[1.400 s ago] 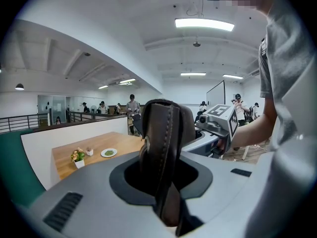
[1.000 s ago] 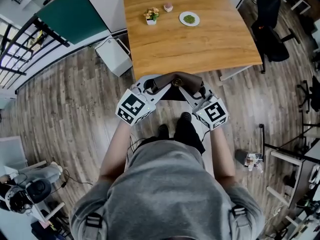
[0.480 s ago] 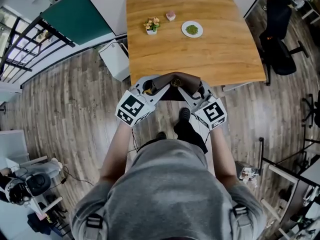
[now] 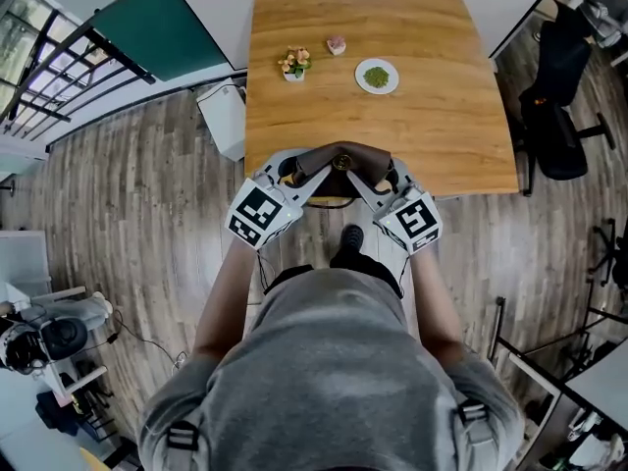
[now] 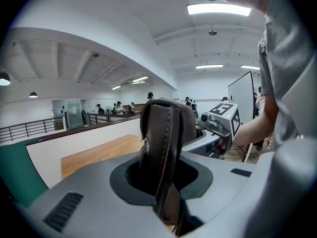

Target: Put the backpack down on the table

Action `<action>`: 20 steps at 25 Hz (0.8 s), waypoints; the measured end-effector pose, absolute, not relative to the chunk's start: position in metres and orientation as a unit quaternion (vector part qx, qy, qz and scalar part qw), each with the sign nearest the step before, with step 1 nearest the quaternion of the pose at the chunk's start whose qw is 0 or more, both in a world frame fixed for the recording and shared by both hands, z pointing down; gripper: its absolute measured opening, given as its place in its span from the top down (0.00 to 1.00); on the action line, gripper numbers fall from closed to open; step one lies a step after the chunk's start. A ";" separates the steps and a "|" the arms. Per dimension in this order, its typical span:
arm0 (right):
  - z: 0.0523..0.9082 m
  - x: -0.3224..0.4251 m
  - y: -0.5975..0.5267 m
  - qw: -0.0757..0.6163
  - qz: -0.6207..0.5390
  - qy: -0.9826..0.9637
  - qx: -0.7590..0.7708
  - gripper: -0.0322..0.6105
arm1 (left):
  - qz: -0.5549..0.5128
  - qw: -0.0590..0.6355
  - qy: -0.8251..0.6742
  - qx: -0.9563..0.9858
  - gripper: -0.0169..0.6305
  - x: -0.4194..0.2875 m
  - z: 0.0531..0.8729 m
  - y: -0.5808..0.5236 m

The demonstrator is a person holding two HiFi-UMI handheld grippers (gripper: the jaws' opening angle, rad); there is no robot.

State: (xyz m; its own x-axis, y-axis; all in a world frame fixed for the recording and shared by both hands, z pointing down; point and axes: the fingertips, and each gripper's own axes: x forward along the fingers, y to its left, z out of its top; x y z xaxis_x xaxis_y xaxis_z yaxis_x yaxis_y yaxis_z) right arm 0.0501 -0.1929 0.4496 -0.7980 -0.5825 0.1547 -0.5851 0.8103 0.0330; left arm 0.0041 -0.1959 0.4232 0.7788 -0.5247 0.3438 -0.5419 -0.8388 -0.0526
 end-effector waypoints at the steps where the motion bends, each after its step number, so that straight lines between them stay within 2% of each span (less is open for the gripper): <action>1: 0.451 0.051 -0.197 0.080 0.008 -0.949 0.303 0.77 | 0.175 0.026 -0.287 0.941 0.83 0.005 0.424 -0.200; 20: 0.479 0.037 -0.253 0.109 0.004 -0.954 0.280 0.76 | 0.187 0.027 -0.322 0.928 0.82 -0.009 0.460 -0.256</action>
State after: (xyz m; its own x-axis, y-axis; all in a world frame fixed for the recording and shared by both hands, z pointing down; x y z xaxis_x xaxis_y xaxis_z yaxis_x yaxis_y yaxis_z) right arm 0.0369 -0.2527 0.4795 -0.8198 -0.5325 0.2104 -0.5344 0.8436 0.0529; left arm -0.0085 -0.2558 0.4599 0.7229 -0.5876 0.3636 -0.6078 -0.7910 -0.0700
